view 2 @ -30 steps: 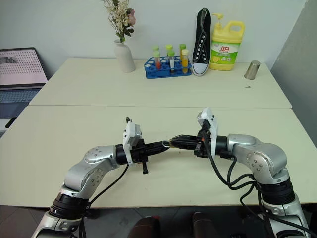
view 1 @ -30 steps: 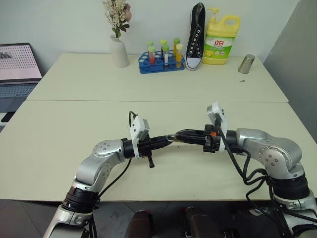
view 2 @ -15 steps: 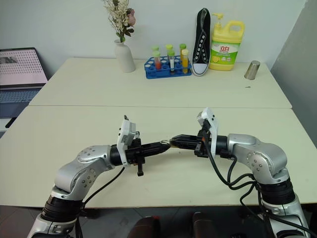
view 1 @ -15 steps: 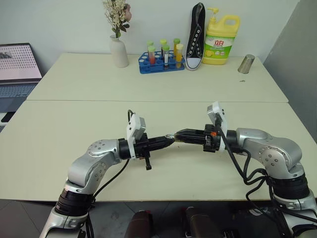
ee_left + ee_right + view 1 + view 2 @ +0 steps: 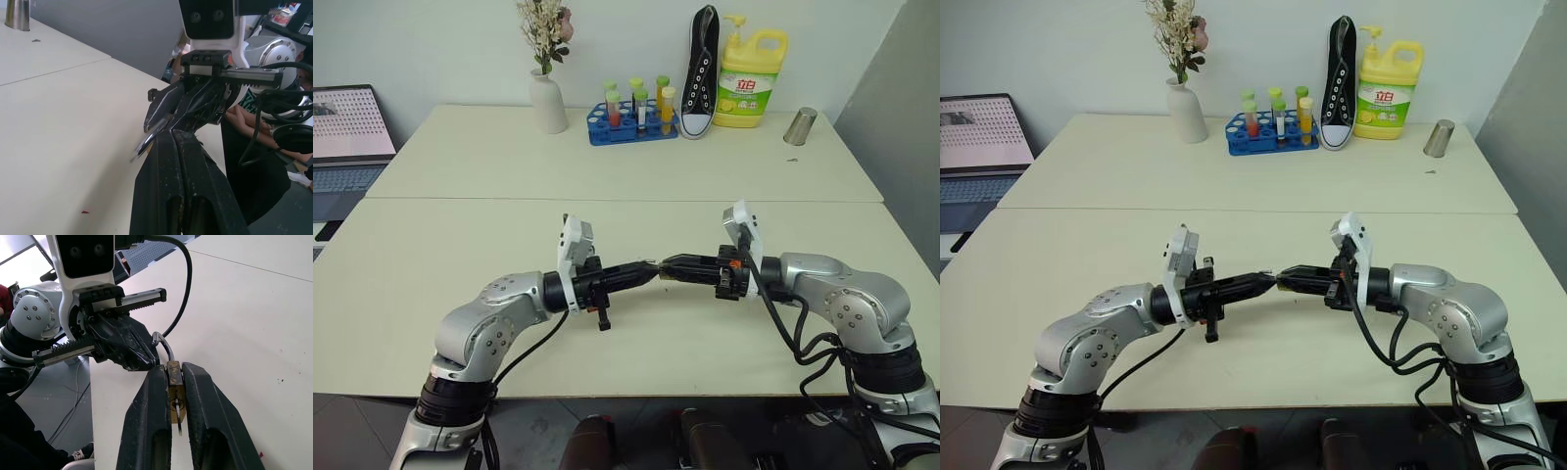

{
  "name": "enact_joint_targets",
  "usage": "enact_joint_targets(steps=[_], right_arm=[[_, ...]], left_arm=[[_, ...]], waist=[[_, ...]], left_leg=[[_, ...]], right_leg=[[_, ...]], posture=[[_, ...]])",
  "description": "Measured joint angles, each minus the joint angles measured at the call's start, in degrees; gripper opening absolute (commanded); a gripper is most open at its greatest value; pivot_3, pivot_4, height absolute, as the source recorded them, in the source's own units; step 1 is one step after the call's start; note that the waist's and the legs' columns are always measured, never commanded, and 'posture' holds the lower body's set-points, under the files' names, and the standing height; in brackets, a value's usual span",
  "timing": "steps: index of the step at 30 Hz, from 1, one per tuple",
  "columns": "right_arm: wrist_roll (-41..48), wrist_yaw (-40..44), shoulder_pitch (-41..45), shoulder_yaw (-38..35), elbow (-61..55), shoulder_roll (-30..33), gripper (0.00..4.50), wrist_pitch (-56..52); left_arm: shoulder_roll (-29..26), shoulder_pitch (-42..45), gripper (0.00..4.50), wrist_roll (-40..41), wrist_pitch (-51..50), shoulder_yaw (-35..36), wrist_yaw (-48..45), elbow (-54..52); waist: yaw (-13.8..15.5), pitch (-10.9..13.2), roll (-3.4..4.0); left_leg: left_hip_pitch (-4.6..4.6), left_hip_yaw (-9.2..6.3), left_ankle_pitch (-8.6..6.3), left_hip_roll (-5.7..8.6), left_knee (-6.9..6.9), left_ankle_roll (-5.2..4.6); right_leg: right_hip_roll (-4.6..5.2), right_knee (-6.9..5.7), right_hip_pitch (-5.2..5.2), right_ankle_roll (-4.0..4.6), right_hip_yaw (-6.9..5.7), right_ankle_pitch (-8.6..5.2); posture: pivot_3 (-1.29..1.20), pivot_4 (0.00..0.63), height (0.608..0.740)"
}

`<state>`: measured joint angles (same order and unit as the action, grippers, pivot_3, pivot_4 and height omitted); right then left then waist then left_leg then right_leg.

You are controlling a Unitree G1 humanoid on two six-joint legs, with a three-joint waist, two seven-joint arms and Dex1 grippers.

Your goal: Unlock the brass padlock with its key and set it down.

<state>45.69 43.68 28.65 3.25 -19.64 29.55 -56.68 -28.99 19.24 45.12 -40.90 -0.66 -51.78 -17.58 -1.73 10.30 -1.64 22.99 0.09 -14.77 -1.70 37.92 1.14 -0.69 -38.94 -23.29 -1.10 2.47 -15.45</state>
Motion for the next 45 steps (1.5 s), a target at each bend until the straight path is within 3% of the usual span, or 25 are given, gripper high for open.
enact_joint_targets(steps=[5,11,14,17,23,31,38,45], right_arm=[[-0.03,0.0,-0.05,0.09,0.0,0.0,0.1,0.02],[-0.52,-0.1,-0.66,0.07,0.21,0.51,0.1,0.04],[-0.54,-0.34,-0.97,-0.18,1.25,0.53,0.1,0.03],[-0.56,-1.32,-1.05,-0.23,2.83,0.26,0.1,-0.27],[-2.45,-5.0,-1.25,0.27,7.9,-1.8,0.1,-1.67],[-6.24,-7.69,-2.42,2.6,11.49,-4.89,0.1,-2.71],[-8.78,-8.52,-2.65,3.73,14.44,-6.3,0.1,-2.73],[-14.35,-6.57,-2.73,6.31,14.73,-2.11,2.46,1.4]], left_arm=[[-0.92,-0.02,0.0,-0.02,-0.09,0.0,-0.45,-0.62],[-9.35,-2.85,0.0,-0.8,0.82,0.06,-5.6,-5.51],[-14.73,-5.54,0.0,-6.14,6.65,0.06,-9.52,-5.79],[-14.96,-5.85,0.0,-12.64,15.58,-0.05,-10.46,-3.84],[-13.9,-8.74,1.85,-25.26,35.68,-2.43,-12.68,4.75],[-13.77,-10.48,4.5,-27.48,41.35,-3.58,-14.28,7.02],[-11.51,-9.47,4.5,-27.33,41.3,-3.83,-13.9,8.13],[-10.06,-8.18,4.5,-25.34,37.53,-4.43,-14.2,6.9]], waist=[[-0.01,0.01,-0.01],[-0.09,0.03,0.02],[-0.1,0.06,0.03],[0.02,0.09,0.08],[0.04,0.1,0.08],[-0.04,0.11,0.1],[-0.05,0.11,0.1],[-0.03,0.1,0.1]], left_leg=[[0.0,0.0,0.0,0.0,0.0,0.0],[-0.01,0.02,0.0,0.0,-0.04,0.0],[-0.02,0.03,0.0,-0.02,-0.06,0.0],[0.0,0.04,0.0,-0.01,-0.05,0.0],[0.03,0.11,0.0,-0.04,-0.07,0.0],[0.06,0.1,0.0,-0.06,-0.09,0.0],[0.05,0.1,0.0,-0.04,-0.08,0.0],[0.06,0.08,0.0,-0.01,-0.07,0.0]], right_leg=[[0.0,0.01,0.0,0.0,0.01,0.0],[0.0,0.02,-0.02,0.03,0.03,-0.02],[-0.01,0.03,-0.04,0.08,0.02,-0.05],[0.01,0.05,-0.03,0.09,0.02,-0.05],[0.2,0.07,-0.09,0.1,0.07,-0.05],[0.22,0.05,-0.13,0.1,0.05,-0.05],[0.2,0.04,-0.12,0.09,0.03,-0.05],[0.2,0.04,-0.11,0.08,0.01,-0.05]], posture=[[0.0,0.15,0.74],[0.0,0.15,0.74],[0.0,0.15,0.74],[0.0,0.15,0.74],[0.0,0.15,0.74],[0.0,0.15,0.74],[0.0,0.15,0.74],[0.0,0.15,0.74]])
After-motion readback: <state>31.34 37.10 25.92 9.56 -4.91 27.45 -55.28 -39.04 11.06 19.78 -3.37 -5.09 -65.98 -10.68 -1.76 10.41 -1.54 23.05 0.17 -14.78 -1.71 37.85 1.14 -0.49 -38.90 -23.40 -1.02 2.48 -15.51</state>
